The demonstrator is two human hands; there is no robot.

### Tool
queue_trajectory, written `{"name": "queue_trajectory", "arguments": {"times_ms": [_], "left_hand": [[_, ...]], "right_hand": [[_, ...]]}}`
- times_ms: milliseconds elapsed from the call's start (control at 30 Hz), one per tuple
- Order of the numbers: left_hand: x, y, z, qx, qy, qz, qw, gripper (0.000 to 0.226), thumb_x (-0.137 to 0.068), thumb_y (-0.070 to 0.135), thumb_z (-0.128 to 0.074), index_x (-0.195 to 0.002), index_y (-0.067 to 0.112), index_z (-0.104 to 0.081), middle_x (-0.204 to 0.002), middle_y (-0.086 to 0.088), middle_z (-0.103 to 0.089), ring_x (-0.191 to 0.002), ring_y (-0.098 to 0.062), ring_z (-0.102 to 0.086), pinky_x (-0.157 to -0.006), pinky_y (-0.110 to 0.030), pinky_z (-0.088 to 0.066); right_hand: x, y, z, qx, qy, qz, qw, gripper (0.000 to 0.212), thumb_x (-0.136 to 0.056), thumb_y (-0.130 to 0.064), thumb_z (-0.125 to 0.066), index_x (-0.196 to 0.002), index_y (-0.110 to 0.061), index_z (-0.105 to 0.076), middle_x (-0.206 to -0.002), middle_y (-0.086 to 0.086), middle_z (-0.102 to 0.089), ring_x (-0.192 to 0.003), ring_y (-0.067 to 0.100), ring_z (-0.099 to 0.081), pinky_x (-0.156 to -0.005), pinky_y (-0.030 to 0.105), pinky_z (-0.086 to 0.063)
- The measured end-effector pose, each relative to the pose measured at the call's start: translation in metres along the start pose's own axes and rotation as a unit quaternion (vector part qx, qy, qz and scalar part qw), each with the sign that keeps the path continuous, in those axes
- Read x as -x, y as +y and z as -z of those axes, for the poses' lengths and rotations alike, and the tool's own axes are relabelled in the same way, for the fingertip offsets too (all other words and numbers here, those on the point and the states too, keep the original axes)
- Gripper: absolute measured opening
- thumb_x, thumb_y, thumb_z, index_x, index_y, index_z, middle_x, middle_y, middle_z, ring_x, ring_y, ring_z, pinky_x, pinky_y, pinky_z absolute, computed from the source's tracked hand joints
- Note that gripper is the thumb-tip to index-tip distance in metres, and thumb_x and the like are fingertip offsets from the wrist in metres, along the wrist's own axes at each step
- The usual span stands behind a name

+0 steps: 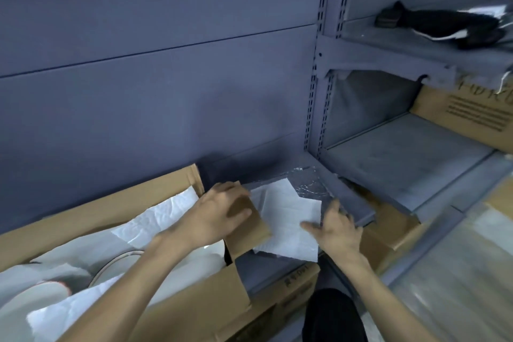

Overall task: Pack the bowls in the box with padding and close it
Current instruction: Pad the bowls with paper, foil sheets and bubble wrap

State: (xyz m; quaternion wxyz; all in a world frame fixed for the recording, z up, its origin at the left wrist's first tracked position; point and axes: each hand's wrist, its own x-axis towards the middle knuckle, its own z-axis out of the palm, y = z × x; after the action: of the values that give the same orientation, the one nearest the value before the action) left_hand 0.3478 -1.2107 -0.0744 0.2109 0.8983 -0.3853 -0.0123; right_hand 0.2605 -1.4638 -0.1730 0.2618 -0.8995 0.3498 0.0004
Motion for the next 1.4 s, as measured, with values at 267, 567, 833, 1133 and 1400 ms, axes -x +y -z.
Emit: {"name": "queue_trajectory", "arguments": {"times_ms": [267,567,833,1133,1400], "left_hand": [[0.044,-0.04,0.038,-0.049,0.12,0.081,0.988,0.032,-0.091,0.02,-0.071,-0.123,0.017,-0.066,-0.129,0.004,-0.058,-0.12,-0.021,-0.052,-0.102,-0.034,-0.045],[0.121,-0.067,0.071,-0.148,0.01,0.204,0.968,0.058,-0.097,0.061,-0.047,-0.151,0.046,-0.032,-0.153,0.026,-0.034,-0.136,-0.011,-0.04,-0.107,-0.041,-0.04],[0.151,-0.056,0.07,-0.022,-0.123,0.223,0.967,0.078,-0.075,0.094,-0.011,-0.146,0.062,-0.022,-0.158,0.028,-0.025,-0.149,-0.004,-0.023,-0.119,-0.039,-0.023],[0.162,-0.078,0.026,-0.178,-0.039,0.136,0.974,0.066,-0.096,0.078,-0.018,-0.151,0.045,-0.033,-0.148,0.021,-0.045,-0.14,-0.003,-0.034,-0.112,-0.023,-0.026],[0.154,-0.101,0.004,-0.235,-0.069,0.146,0.958,0.059,-0.1,0.07,-0.006,-0.138,0.043,-0.041,-0.115,0.011,-0.037,-0.103,-0.013,-0.031,-0.097,-0.036,-0.032]], "right_hand": [[0.009,-0.002,-0.005,-0.149,0.104,0.076,0.98,0.011,-0.097,-0.021,-0.068,-0.092,-0.011,-0.066,-0.084,0.008,-0.071,-0.087,0.031,-0.069,-0.069,0.036,-0.046],[0.052,-0.086,0.022,-0.341,0.228,0.271,0.871,0.015,-0.101,-0.019,-0.06,-0.11,-0.015,-0.071,-0.093,-0.005,-0.051,-0.083,-0.006,-0.054,-0.07,0.001,-0.039],[0.084,-0.138,0.007,-0.292,0.215,0.487,0.795,0.035,-0.099,-0.01,-0.057,-0.132,-0.01,-0.069,-0.089,-0.003,-0.044,-0.076,0.018,-0.053,-0.071,0.028,-0.047],[0.113,-0.15,-0.006,-0.211,0.158,0.596,0.758,0.039,-0.107,-0.022,-0.05,-0.142,-0.011,-0.062,-0.091,-0.002,-0.045,-0.083,0.014,-0.047,-0.07,0.033,-0.048],[0.132,-0.153,-0.017,-0.099,0.061,0.624,0.773,0.039,-0.102,-0.024,-0.056,-0.141,-0.027,-0.063,-0.101,-0.002,-0.046,-0.091,0.015,-0.049,-0.078,0.037,-0.051]]}}
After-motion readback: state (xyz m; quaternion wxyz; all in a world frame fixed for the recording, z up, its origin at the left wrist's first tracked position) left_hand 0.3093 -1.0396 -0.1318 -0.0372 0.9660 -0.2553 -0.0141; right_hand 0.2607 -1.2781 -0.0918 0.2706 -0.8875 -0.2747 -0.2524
